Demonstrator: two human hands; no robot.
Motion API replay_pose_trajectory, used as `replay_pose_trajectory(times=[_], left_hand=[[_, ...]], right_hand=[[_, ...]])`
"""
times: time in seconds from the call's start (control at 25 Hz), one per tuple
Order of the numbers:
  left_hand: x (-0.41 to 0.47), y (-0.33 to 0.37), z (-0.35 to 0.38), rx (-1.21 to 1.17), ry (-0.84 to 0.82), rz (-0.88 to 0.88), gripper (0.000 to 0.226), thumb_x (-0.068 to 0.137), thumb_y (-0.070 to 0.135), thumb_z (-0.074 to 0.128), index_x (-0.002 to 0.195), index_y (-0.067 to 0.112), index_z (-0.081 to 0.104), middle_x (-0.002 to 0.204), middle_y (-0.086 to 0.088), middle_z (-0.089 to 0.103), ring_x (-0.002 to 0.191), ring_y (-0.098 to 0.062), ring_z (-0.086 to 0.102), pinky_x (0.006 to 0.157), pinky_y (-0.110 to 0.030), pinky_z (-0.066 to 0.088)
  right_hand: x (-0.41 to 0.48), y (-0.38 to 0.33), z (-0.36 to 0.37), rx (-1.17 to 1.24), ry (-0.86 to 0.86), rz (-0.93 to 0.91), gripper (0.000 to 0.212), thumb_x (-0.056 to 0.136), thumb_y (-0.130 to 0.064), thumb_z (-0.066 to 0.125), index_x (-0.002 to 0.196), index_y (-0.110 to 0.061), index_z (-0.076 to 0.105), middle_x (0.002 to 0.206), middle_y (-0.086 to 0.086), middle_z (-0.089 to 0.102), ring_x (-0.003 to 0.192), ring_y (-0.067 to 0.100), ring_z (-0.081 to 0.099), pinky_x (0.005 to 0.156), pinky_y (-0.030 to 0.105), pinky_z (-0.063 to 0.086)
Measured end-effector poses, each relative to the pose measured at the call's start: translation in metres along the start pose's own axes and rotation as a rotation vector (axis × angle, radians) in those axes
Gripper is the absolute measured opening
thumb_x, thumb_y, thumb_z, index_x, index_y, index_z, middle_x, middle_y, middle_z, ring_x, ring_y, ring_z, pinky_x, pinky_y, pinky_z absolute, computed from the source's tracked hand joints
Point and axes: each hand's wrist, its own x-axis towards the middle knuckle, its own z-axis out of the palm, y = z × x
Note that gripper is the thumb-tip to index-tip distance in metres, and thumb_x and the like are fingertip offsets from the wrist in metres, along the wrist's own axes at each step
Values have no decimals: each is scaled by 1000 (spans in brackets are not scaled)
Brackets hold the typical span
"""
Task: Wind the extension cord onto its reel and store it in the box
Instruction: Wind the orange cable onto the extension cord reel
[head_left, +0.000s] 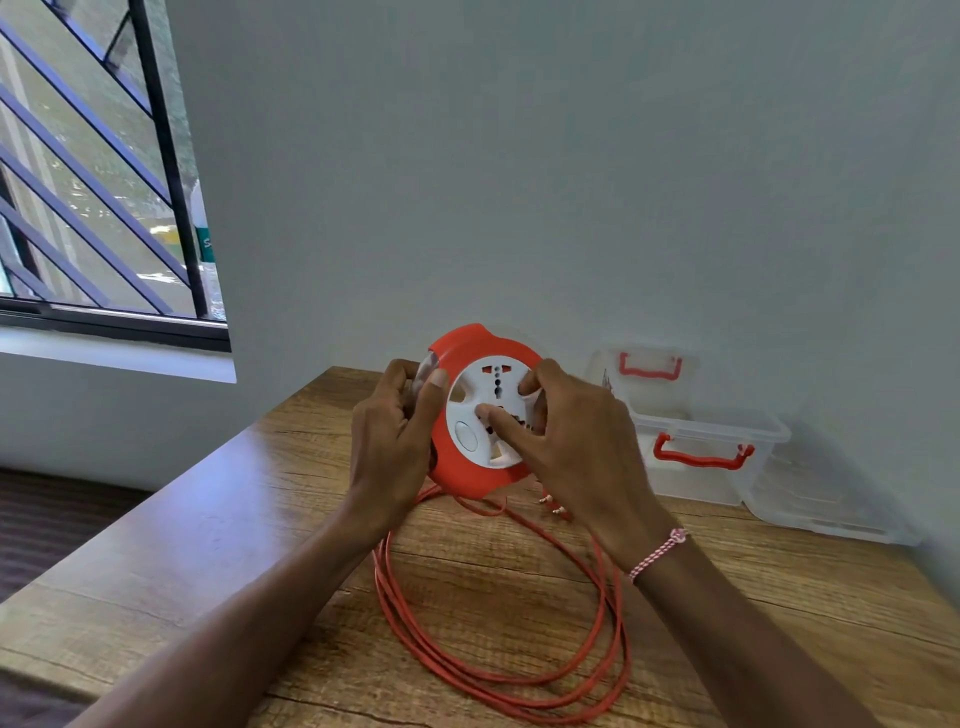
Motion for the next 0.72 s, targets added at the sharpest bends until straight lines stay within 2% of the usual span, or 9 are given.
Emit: replay_pose_trajectory(times=[0.12, 0.2, 0.28, 0.52, 0.64, 0.72], left_hand=[[5, -1, -5, -11, 24, -35, 54, 97, 62, 51, 99, 8, 60, 75, -16, 69, 63, -39, 71, 49, -61, 55], [5, -1, -7, -13, -3, -44, 53, 97, 62, 52, 101, 10, 61, 76, -10, 71, 64, -33, 74, 52, -59, 58], [4, -1, -6, 4, -33, -34, 51, 96, 62, 52, 100, 12, 61, 76, -8, 72, 63, -29, 75, 53, -58, 59], [3, 2, -7, 20, -46, 12, 47, 99, 60, 52, 94, 14, 59, 69, -16, 68, 56, -37, 70, 42, -55, 52], [0, 5, -4, 32, -30, 44, 45, 100, 59, 52, 92, 14, 57, 65, -12, 64, 54, -35, 64, 42, -53, 49], [-3, 6, -1, 48, -20, 72, 39, 100, 58, 52, 89, 20, 56, 65, -8, 64, 53, -26, 65, 45, -49, 52]], right_hand=[[7, 11, -8, -221, -90, -350, 57, 88, -54, 72, 134, -26, 51, 122, 5, 63, 87, 18, 70, 56, 20, 50], [7, 14, -8, -366, -142, -513, 62, 87, -47, 76, 142, -30, 53, 121, 11, 68, 92, 28, 74, 54, 34, 58], [5, 14, -8, -431, -129, -569, 62, 85, -46, 78, 141, -30, 59, 114, 13, 74, 89, 30, 75, 55, 37, 60], [0, 3, -8, -369, -73, -490, 62, 85, -56, 74, 140, -31, 59, 100, 8, 79, 79, 27, 76, 62, 34, 60], [-2, -6, -6, -187, -59, -247, 65, 85, -70, 63, 134, -27, 59, 93, 1, 78, 73, 20, 74, 62, 32, 61], [-4, -11, 1, -8, -17, -7, 62, 82, -70, 67, 122, -25, 58, 92, -3, 74, 69, 13, 70, 56, 19, 56]])
